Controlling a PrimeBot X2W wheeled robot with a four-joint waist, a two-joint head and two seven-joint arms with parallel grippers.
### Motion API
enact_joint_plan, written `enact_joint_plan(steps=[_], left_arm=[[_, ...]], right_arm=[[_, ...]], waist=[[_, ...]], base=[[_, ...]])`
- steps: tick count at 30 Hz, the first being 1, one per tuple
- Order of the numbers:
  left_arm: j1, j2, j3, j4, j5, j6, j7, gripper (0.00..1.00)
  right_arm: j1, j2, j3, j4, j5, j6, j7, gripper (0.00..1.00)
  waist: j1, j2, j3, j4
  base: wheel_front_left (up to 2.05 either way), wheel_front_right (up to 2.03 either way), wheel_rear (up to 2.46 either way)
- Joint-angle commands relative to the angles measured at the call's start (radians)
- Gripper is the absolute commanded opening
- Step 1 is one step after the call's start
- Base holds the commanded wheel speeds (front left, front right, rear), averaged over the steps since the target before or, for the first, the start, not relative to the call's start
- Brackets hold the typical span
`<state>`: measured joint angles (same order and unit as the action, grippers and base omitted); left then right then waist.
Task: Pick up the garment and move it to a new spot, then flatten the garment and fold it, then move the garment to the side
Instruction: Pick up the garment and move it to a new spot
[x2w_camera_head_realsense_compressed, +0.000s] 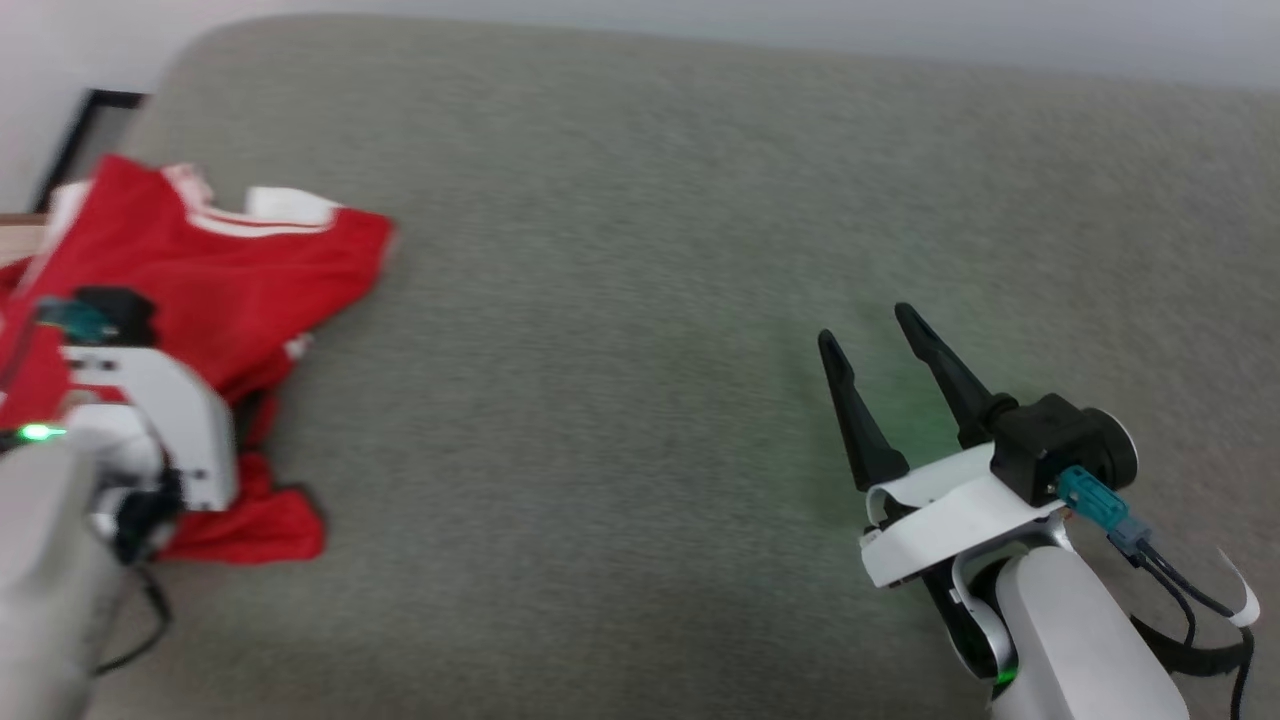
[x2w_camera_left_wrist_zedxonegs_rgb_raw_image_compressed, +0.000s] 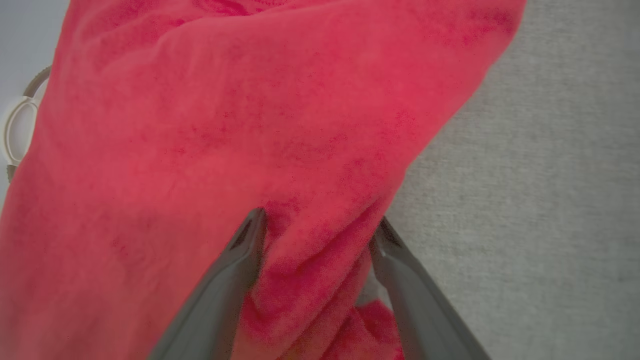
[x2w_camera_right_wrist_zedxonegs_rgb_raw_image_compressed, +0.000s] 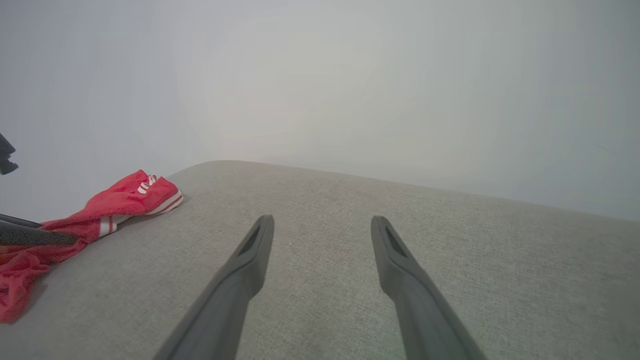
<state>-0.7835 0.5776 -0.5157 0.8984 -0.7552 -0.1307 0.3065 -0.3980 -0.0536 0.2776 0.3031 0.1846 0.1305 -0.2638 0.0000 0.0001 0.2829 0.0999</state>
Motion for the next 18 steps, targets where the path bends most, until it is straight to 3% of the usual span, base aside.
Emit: enact_joint_plan(steps=[1, 6, 11, 12, 13, 18], left_arm=[[-0.018, 0.013, -0.005, 0.008, -0.008, 0.002, -0.005, 1.00], [-0.036, 0.043, -0.019, 0.104, -0.040, 0.002, -0.008, 1.00], [-0.037, 0.024, -0.030, 0.193, -0.057, 0.002, -0.009, 1.00], [-0.033, 0.013, -0.027, 0.204, -0.072, 0.002, -0.006, 0.18], [-0.032, 0.006, -0.024, 0.218, -0.082, 0.002, -0.004, 0.00], [-0.053, 0.011, -0.027, 0.258, -0.075, 0.002, -0.072, 0.00]], right_arm=[[-0.019, 0.003, 0.006, -0.008, 0.010, 0.000, -0.001, 1.00], [-0.034, 0.004, 0.030, -0.030, 0.002, 0.000, -0.001, 1.00], [-0.047, 0.004, 0.044, -0.050, 0.005, 0.000, -0.001, 1.00], [-0.046, 0.004, 0.045, -0.052, 0.007, 0.000, -0.001, 1.00], [-0.042, 0.004, 0.047, -0.055, 0.010, 0.000, -0.001, 1.00], [-0.017, 0.004, 0.039, -0.051, 0.014, 0.000, -0.001, 1.00]], waist=[[0.0000, -0.0001, 0.086, -0.099], [0.0000, -0.0001, 0.112, -0.143], [0.0000, -0.0001, 0.133, -0.169], [0.0000, -0.0001, 0.131, -0.171], [0.0000, -0.0001, 0.128, -0.172], [0.0000, -0.0001, 0.097, -0.158]], base=[[0.00, 0.00, 0.00], [0.00, 0.00, 0.00], [0.00, 0.00, 0.00], [0.00, 0.00, 0.00], [0.00, 0.00, 0.00], [0.00, 0.00, 0.00]])
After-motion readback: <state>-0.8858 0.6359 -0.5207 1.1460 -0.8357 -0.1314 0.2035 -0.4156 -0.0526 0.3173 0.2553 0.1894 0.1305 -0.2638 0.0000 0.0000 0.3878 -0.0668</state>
